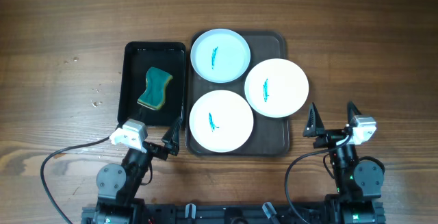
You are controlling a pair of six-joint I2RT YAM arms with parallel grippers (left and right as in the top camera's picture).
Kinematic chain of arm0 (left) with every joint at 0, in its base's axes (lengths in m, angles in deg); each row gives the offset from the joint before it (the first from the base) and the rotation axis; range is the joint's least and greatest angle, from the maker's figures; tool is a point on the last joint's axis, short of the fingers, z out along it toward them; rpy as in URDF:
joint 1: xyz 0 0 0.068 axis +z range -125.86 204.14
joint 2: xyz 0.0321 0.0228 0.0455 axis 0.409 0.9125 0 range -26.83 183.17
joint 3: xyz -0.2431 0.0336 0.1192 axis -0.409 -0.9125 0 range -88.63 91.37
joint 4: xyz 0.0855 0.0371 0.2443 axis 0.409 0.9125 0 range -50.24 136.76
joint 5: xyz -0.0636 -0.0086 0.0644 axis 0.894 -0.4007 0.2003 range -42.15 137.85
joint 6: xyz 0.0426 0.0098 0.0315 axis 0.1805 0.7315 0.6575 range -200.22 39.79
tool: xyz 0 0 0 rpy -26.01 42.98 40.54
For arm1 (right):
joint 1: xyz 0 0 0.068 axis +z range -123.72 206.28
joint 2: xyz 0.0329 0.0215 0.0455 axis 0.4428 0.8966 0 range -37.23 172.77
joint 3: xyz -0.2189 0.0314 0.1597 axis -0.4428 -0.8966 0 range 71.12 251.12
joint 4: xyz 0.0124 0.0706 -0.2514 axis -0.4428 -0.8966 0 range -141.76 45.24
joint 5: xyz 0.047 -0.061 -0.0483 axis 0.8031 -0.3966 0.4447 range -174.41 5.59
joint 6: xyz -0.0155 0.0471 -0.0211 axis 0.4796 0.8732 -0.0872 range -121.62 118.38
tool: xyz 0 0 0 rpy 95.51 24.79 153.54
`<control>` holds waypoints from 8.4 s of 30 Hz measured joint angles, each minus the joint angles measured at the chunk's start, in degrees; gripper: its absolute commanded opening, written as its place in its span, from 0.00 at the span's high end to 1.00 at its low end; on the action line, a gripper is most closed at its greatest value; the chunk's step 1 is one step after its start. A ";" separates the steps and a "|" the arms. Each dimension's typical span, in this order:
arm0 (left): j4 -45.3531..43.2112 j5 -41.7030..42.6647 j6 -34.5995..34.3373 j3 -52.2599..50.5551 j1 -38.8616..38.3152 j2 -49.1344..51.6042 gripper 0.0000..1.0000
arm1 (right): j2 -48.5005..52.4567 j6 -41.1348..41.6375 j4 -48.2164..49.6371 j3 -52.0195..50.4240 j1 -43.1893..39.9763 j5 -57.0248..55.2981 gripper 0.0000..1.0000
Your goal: Clean dirty plates on tray and stack at the side
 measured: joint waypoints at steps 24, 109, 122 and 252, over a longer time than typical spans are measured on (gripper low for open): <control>0.02 -0.20 -0.02 0.00 0.00 0.00 0.00 | 0.00 0.00 0.11 0.00 0.00 -0.02 0.00; 54.21 -17.64 -4.98 79.54 1.79 106.60 0.30 | 75.41 12.87 -63.95 78.44 19.37 6.78 0.36; 38.42 -17.57 -5.18 64.19 2.25 105.83 0.96 | 75.41 12.90 -66.47 77.02 19.37 6.58 0.42; 36.76 14.71 -18.49 77.92 -23.45 118.20 0.96 | 99.78 26.80 -35.23 55.28 23.65 1.46 0.95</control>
